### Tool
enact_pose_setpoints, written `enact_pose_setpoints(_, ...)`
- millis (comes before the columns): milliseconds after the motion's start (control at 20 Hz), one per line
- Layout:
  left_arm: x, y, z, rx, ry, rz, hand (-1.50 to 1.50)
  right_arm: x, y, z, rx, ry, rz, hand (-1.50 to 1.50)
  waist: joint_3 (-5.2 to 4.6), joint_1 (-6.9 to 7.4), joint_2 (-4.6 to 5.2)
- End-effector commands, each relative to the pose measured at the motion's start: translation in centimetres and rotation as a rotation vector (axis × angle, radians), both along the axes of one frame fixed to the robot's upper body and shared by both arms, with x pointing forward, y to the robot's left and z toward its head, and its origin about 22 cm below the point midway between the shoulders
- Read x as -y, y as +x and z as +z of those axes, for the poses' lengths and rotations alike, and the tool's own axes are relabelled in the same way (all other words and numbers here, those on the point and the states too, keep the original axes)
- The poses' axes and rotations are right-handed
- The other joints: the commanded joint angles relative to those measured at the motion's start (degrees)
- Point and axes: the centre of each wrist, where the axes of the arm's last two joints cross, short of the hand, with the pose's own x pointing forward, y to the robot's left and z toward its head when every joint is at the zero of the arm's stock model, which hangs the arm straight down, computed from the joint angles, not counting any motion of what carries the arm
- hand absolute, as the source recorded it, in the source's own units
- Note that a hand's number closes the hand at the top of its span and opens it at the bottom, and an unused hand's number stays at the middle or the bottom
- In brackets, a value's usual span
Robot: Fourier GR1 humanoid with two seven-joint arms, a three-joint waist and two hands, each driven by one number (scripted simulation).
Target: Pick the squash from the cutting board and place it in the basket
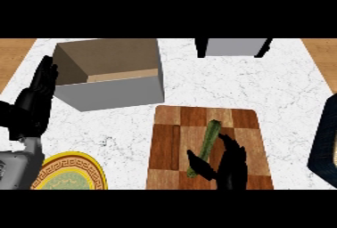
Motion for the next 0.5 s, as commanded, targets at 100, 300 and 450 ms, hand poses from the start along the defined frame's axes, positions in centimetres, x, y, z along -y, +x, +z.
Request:
enact_pose_setpoints(100,1.0,-0.6,-2.3,-0.145,-0.011,0.011,0.00,-0.6,1.3,-1.8,-0.091,-0.007,0.058,1.50,-0.46,0.44,1.15)
enact_pose_setpoints(300,1.3,-0.5,-3.4,-0.139,-0.021,0.027,0.00,-1.1,0.9,-2.6,-0.058,0.018,0.055,1.50,-0.47,0.34,1.20)
enact_pose_setpoints(450,-0.5,0.1,-2.2,-0.158,-0.039,0.008,0.00,-1.0,-1.1,-2.1,-0.038,0.029,0.172,1.50,-0.50,-0.09,1.07)
